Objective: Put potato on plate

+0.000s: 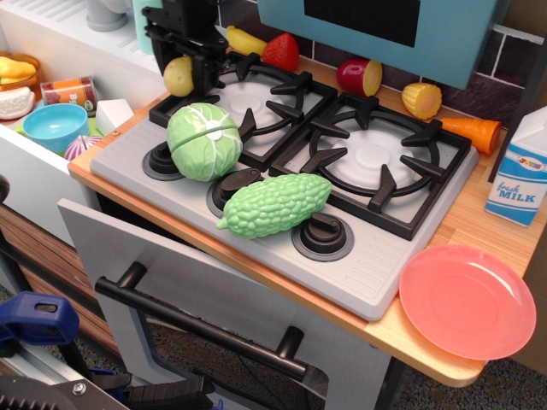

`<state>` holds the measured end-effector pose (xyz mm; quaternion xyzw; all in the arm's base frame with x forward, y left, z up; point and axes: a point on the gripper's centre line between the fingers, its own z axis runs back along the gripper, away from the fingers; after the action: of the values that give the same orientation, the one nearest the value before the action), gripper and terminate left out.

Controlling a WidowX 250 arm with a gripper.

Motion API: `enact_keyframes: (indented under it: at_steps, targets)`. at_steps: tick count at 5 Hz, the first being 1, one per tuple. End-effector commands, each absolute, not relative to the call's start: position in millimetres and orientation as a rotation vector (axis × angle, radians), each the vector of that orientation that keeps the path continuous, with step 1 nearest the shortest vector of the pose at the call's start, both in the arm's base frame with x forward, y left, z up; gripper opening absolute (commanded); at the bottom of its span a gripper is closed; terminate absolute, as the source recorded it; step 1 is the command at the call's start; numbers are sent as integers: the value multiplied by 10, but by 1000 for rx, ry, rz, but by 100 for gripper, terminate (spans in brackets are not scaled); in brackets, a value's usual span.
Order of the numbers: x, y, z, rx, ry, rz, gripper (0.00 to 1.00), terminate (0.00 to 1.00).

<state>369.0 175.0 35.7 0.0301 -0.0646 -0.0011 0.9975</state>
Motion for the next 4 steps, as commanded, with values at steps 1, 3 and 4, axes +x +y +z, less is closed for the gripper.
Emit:
enact_keyframes:
  at_steps: [1,3,4]
  targets:
    - [3729,1761,544,78,-154,5,0,0]
    - [3774,1431,1424,270,-136,-46,0,0]
    - [3639,959,1867,263,-147,-47,0,0]
